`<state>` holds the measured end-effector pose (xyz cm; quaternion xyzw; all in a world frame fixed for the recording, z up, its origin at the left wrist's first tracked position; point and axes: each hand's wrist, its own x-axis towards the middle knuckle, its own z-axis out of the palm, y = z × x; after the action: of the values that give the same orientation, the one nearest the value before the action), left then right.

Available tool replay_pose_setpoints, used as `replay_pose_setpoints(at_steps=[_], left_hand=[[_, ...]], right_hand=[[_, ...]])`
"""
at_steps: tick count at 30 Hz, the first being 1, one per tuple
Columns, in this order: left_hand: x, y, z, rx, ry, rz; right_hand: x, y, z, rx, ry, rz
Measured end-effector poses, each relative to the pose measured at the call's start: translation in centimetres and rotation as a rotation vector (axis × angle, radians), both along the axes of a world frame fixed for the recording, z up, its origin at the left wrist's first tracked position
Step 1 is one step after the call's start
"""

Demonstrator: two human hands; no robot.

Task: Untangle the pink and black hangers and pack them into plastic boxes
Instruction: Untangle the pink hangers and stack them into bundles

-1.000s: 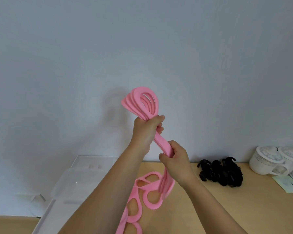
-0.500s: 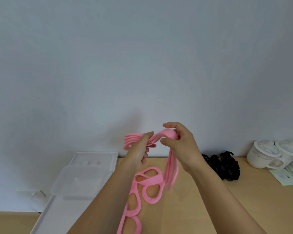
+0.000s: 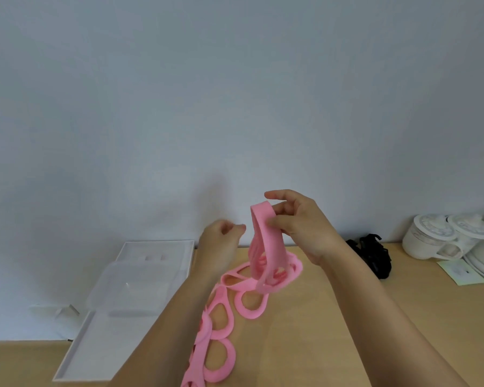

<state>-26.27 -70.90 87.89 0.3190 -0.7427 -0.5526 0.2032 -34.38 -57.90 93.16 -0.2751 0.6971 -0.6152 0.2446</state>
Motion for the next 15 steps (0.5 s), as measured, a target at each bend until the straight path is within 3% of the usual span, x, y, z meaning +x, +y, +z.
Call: replay_pose_setpoints(at_steps=[3, 5, 11, 15], left_hand=[[-0.4, 0.1, 0.2, -0.178, 0.121, -0.155], [-1.0, 0.6, 0.6, -0.149, 0.106, -0.314], [-2.0, 2.8, 1.4, 0.09, 0.119, -0.393], [-2.0, 4.2, 0.8, 0.403, 0.187, -0.429]], right_hand=[[-0.3, 0.6, 0.2, -0.002, 0.012, -0.01], [-0.4, 1.0, 0.4, -0.03, 0.006, 0.008], [-0.8, 2.5, 0.8, -0.241, -0.169, -0.019], [-1.2, 3.1, 0.8, -0.255, -0.169, -0.092]])
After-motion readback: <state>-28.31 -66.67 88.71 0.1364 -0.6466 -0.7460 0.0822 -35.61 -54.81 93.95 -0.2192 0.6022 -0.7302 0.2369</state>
